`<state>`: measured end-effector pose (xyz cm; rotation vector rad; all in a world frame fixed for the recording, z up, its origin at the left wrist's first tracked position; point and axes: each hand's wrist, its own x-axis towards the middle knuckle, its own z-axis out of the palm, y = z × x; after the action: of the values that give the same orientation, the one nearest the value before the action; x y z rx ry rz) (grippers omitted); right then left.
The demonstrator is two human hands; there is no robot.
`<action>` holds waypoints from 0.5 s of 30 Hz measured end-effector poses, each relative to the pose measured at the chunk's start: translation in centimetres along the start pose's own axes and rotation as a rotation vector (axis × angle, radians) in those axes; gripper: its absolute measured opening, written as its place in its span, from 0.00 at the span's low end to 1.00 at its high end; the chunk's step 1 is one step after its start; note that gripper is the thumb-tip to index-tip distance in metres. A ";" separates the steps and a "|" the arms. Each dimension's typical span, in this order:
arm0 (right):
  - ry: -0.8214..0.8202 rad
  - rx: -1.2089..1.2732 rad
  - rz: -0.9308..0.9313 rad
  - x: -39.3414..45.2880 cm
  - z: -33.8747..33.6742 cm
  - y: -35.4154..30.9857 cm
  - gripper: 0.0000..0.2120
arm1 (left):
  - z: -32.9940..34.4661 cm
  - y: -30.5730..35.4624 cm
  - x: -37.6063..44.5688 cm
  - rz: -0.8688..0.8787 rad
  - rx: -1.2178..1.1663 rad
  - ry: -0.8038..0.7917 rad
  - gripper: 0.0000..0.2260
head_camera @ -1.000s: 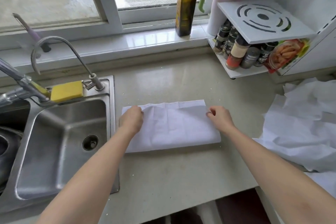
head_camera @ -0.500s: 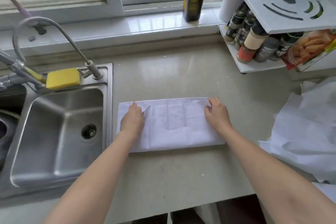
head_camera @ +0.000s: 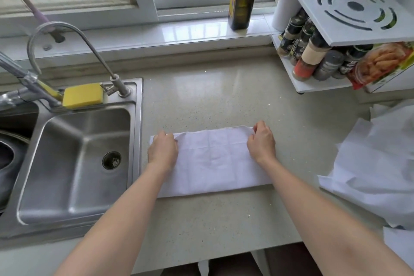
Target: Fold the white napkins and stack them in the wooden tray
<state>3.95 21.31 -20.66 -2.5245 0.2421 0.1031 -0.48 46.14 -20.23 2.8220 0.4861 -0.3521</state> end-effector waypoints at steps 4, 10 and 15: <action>-0.052 -0.068 0.054 0.5 0.4 0.9 0.05 | 0.3 0.0 1.1 -0.024 0.019 -0.103 0.15; -0.058 -0.135 0.038 0.0 0.2 0.8 0.09 | 0.1 0.1 1.3 -0.040 0.102 -0.209 0.19; -0.092 -0.177 0.049 0.4 0.3 0.8 0.11 | 0.1 0.6 1.5 -0.077 0.098 -0.240 0.21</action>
<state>4.22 20.76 -21.38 -2.6813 0.2679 0.2704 1.02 46.01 -20.65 2.8077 0.5381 -0.7380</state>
